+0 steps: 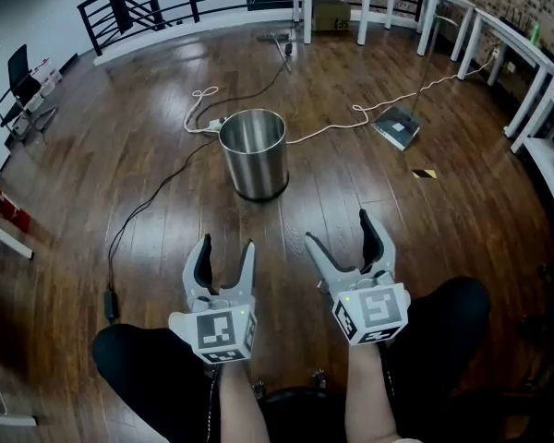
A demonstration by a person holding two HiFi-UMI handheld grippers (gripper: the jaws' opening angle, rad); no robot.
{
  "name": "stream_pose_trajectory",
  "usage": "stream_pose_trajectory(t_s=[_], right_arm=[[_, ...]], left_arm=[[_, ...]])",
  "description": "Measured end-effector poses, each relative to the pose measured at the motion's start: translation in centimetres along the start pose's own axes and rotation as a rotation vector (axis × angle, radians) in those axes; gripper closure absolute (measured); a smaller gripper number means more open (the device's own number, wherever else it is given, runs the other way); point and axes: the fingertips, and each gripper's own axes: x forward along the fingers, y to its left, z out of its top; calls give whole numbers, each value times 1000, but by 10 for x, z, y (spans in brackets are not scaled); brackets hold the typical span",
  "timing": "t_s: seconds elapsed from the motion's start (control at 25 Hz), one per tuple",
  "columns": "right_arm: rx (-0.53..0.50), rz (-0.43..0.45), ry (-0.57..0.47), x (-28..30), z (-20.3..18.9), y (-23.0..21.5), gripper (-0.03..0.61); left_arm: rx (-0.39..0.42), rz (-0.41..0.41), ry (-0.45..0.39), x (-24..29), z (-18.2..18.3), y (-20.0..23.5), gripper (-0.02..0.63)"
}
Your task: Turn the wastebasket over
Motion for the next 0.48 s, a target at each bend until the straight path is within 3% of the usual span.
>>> stream_pose_trajectory(t_s=[0.48], right_arm=[[34, 75, 28, -40, 5, 8, 184]], left_arm=[[36, -56, 3, -55, 21, -26, 290]])
